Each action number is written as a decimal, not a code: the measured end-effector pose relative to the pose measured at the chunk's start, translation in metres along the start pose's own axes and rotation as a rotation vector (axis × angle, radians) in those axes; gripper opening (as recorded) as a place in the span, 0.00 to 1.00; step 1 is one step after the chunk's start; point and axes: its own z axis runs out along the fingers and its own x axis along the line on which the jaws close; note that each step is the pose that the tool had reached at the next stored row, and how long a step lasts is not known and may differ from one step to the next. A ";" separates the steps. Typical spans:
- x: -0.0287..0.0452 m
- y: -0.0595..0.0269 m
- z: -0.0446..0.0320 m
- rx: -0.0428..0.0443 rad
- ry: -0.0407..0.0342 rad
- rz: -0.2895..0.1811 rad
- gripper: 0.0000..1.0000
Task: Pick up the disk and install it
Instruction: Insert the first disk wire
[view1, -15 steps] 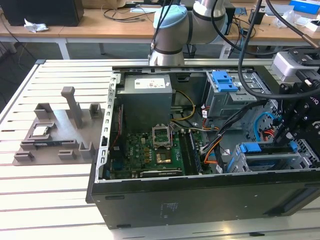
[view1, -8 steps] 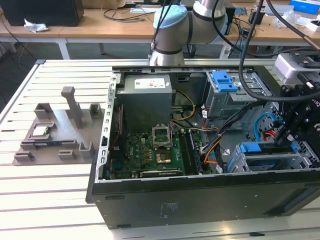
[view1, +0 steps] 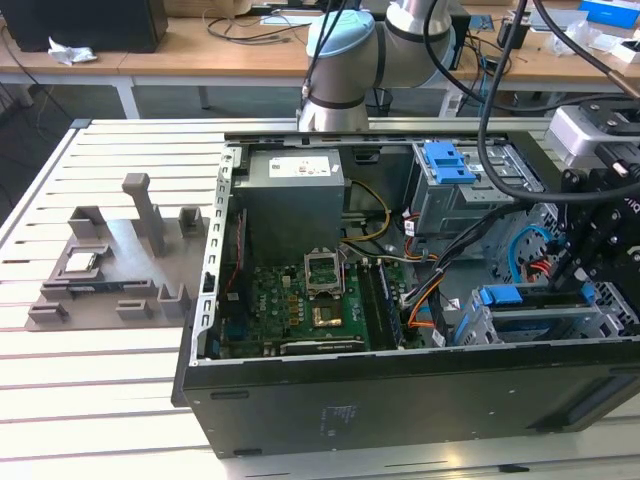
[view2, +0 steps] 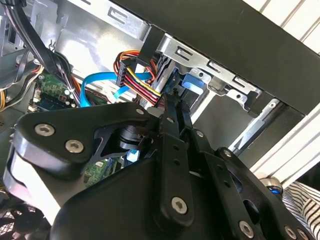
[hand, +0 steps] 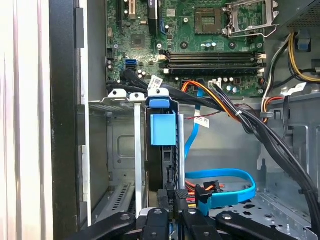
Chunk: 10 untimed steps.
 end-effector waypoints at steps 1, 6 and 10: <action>0.0000 0.0000 -0.0001 -0.0001 -0.0078 0.000 0.17; 0.0007 0.0000 0.0026 -0.0001 -0.0099 0.000 0.17; 0.0007 -0.0001 0.0049 -0.0004 -0.0107 0.000 0.17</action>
